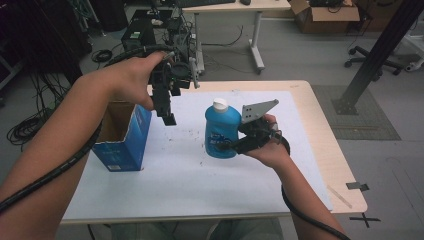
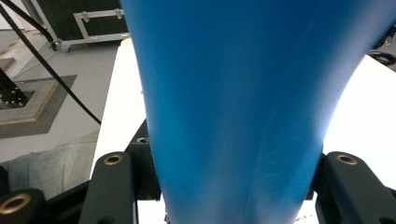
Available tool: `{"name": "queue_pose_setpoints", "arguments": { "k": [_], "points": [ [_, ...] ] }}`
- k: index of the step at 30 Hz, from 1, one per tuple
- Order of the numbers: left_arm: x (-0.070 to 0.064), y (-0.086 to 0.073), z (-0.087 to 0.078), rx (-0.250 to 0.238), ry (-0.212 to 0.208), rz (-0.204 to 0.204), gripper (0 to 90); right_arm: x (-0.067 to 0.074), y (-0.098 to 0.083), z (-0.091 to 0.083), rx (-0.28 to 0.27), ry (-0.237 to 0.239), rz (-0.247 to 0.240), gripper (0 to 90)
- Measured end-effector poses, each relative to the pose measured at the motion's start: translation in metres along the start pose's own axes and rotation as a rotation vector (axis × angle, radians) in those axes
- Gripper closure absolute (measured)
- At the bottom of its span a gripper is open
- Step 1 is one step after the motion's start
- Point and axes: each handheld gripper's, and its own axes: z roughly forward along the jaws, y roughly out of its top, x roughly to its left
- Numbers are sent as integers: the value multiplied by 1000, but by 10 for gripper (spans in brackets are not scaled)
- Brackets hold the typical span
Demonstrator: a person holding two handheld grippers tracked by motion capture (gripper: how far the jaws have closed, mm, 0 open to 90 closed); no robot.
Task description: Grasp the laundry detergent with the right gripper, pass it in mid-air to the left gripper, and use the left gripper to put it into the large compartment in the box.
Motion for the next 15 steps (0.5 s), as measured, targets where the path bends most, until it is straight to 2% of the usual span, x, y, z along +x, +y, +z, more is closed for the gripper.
{"name": "queue_pose_setpoints", "arguments": {
  "k": [15],
  "points": [
    [-6,16,4,15,-10,31,1,0,7,15,4,28,-25,443]
  ]
}}
